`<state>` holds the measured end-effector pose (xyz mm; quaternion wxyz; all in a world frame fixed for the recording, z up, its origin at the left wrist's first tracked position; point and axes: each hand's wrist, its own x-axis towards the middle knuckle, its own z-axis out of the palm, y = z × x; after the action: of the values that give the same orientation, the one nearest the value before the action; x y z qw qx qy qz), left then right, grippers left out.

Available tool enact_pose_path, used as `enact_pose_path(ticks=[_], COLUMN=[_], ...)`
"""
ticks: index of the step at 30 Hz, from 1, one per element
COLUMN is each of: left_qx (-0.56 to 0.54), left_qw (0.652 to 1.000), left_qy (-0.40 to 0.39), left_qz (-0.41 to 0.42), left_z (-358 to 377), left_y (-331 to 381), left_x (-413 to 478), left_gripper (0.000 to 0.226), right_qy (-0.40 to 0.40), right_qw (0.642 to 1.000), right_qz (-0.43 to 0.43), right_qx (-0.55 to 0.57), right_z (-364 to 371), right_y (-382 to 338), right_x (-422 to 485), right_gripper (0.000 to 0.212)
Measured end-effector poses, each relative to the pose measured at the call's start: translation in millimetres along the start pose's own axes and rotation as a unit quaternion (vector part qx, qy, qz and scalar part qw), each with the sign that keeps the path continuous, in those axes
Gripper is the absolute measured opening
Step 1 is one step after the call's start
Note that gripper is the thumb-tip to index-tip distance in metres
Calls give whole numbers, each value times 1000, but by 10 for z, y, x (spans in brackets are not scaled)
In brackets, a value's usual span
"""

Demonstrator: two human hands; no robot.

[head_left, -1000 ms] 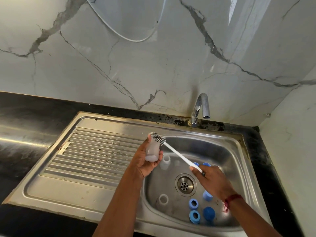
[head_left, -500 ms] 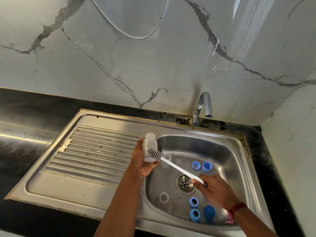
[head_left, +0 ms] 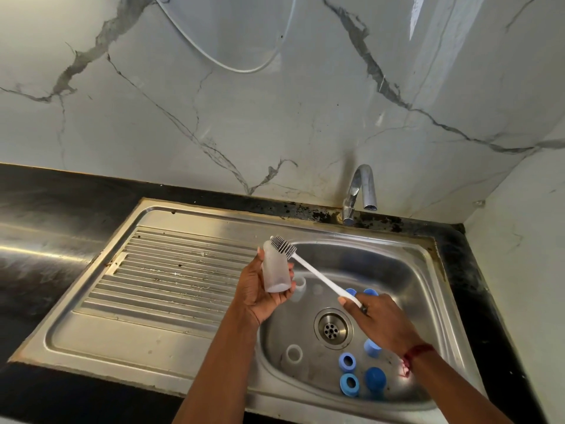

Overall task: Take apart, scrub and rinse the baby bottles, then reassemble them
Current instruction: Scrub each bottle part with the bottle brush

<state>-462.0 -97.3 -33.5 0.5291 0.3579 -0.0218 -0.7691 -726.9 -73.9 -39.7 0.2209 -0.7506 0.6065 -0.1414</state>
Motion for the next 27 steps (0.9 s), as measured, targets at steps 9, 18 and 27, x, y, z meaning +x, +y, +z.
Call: enact_pose_path(ticks=[9, 18, 27], left_qx=[-16, 7, 8], left_qw=[999, 997, 999], left_qy=[-4, -19, -3], left_qz=[44, 76, 49], left_z=[-131, -8, 43], left_y=[79, 99, -66], left_x=[67, 49, 44], left_gripper=[63, 56, 99], right_qy=[-67, -30, -16], right_qw=[994, 998, 993], right_qz=[-42, -13, 40], right_qx=[-80, 57, 108], right_z=[75, 128, 66], right_y=[190, 232, -78], right_x=[-343, -306, -62], right_gripper=[55, 56, 53])
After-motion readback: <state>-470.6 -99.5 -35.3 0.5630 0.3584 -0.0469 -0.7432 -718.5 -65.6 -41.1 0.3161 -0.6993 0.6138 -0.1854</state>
